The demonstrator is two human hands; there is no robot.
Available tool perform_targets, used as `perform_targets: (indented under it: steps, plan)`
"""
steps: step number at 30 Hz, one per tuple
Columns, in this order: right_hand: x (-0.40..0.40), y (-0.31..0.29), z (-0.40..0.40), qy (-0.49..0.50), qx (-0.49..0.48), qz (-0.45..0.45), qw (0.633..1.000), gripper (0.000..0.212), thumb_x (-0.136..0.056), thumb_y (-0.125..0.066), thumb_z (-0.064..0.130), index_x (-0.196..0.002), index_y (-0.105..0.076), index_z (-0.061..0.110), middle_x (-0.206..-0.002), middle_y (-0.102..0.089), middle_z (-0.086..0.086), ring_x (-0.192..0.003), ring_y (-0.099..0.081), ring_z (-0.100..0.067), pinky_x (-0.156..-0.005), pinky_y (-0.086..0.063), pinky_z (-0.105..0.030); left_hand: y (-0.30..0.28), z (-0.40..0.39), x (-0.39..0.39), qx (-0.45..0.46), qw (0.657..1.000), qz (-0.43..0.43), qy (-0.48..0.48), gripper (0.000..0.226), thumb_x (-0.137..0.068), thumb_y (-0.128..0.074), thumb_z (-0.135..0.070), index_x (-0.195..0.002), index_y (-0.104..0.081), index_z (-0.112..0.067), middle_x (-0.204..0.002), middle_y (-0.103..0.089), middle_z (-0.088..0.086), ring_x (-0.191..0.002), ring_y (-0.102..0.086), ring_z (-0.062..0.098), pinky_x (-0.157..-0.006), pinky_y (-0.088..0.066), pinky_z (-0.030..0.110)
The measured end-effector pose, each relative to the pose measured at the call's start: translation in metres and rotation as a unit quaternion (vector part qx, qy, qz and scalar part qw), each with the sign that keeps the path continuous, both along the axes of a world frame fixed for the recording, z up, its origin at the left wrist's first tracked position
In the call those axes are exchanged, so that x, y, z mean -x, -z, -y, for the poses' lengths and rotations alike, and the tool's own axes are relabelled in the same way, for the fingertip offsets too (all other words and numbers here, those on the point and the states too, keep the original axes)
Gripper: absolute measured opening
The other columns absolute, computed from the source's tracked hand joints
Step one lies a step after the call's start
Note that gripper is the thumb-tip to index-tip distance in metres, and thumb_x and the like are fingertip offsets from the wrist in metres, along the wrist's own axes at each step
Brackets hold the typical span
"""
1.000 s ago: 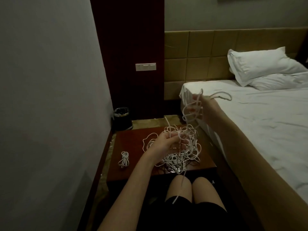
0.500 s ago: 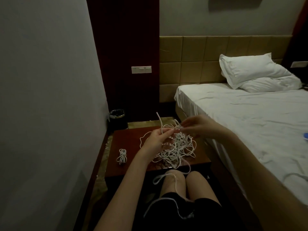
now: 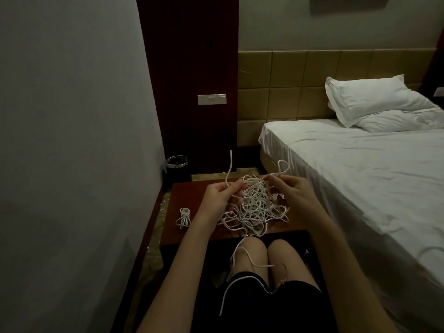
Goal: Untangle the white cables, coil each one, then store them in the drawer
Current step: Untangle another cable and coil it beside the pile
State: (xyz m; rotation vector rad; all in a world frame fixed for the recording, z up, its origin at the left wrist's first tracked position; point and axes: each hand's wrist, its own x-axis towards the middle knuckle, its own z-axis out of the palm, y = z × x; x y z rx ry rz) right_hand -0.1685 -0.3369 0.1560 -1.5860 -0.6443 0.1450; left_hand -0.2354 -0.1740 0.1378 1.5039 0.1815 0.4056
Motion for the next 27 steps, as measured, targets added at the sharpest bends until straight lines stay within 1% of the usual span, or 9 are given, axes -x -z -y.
perform_targets:
  steps: [5,8,10,12,14,16,22,25,27]
  plan:
    - [0.008,0.013,-0.003,-0.018,-0.059,-0.071,0.996,0.014,-0.092,-0.058,0.014,-0.087,-0.072,0.014,-0.081,-0.072,-0.003,-0.073,-0.068,-0.008,-0.06,-0.052,-0.018,0.003,-0.011,0.015,-0.117,0.99,-0.081,0.008,0.027,-0.092,-0.062,-0.033,-0.079,-0.072,-0.012,-0.051,-0.053,-0.005,-0.045,-0.046,0.01,-0.05,-0.035,0.023]
    - [0.011,0.016,-0.006,-0.026,-0.049,-0.047,0.997,0.013,-0.091,-0.062,0.015,-0.085,-0.073,0.013,-0.078,-0.071,-0.005,-0.071,-0.067,-0.012,-0.062,-0.052,-0.02,0.0,-0.014,0.015,-0.245,0.955,-0.117,-0.123,0.023,-0.087,-0.069,-0.04,-0.087,-0.065,-0.017,-0.076,-0.059,-0.006,-0.072,-0.058,0.013,-0.066,-0.046,0.03]
    - [0.015,0.017,-0.009,-0.007,-0.049,-0.02,0.999,0.013,-0.089,-0.065,0.017,-0.081,-0.073,0.011,-0.072,-0.07,-0.005,-0.065,-0.062,-0.012,-0.062,-0.05,-0.022,-0.002,-0.006,0.017,-0.286,0.936,-0.054,-0.199,0.03,-0.086,-0.069,-0.039,-0.105,-0.052,-0.023,-0.092,-0.053,-0.01,-0.086,-0.055,0.008,-0.073,-0.048,0.024]
    - [0.019,0.019,-0.011,0.013,-0.054,0.006,0.998,0.016,-0.087,-0.067,0.019,-0.078,-0.073,0.008,-0.069,-0.068,-0.012,-0.064,-0.06,-0.017,-0.064,-0.048,-0.028,-0.005,0.006,0.015,-0.302,0.938,0.032,-0.169,0.027,-0.088,-0.066,-0.04,-0.108,-0.054,-0.027,-0.098,-0.055,-0.01,-0.091,-0.055,0.002,-0.074,-0.046,0.018]
    - [0.026,0.022,-0.013,0.008,-0.056,0.028,0.998,0.018,-0.087,-0.067,0.019,-0.077,-0.074,0.006,-0.072,-0.064,-0.026,-0.064,-0.055,-0.025,-0.064,-0.044,-0.035,-0.009,0.016,0.013,-0.269,0.96,0.049,-0.066,0.018,-0.09,-0.063,-0.043,-0.098,-0.065,-0.028,-0.091,-0.065,-0.011,-0.087,-0.061,0.0,-0.071,-0.045,0.015]
    - [0.034,0.027,-0.014,0.005,-0.062,0.041,0.997,0.018,-0.087,-0.067,0.019,-0.076,-0.075,0.008,-0.07,-0.061,-0.03,-0.06,-0.052,-0.025,-0.059,-0.04,-0.032,-0.01,0.02,0.011,-0.236,0.971,0.029,0.004,0.019,-0.09,-0.064,-0.04,-0.088,-0.073,-0.023,-0.079,-0.069,-0.009,-0.077,-0.065,0.001,-0.069,-0.047,0.016]
    - [0.042,0.038,-0.009,0.012,-0.062,0.03,0.998,0.029,-0.09,-0.064,0.02,-0.068,-0.07,0.003,-0.044,-0.052,0.006,-0.042,-0.044,-0.001,-0.047,-0.033,-0.01,-0.001,0.023,0.013,-0.172,0.984,0.009,0.043,0.018,-0.087,-0.066,-0.036,-0.08,-0.073,-0.021,-0.086,-0.072,0.009,-0.082,-0.067,0.016,-0.077,-0.053,0.028]
    - [0.04,0.04,-0.006,0.018,-0.066,0.017,0.998,0.028,-0.089,-0.065,0.022,-0.071,-0.07,0.001,-0.051,-0.055,0.005,-0.047,-0.047,-0.001,-0.049,-0.037,-0.011,0.001,0.028,0.014,-0.117,0.991,0.006,0.06,0.023,-0.091,-0.061,-0.033,-0.083,-0.073,-0.016,-0.086,-0.073,0.005,-0.087,-0.069,0.017,-0.077,-0.053,0.021]
    - [0.041,0.042,-0.002,0.007,-0.08,-0.026,0.996,0.022,-0.09,-0.064,0.019,-0.077,-0.071,0.003,-0.064,-0.064,-0.001,-0.057,-0.058,-0.004,-0.056,-0.045,-0.013,0.004,0.032,0.013,-0.069,0.995,-0.001,0.073,0.023,-0.092,-0.061,-0.03,-0.08,-0.072,-0.013,-0.077,-0.071,0.002,-0.077,-0.068,0.015,-0.074,-0.054,0.024]
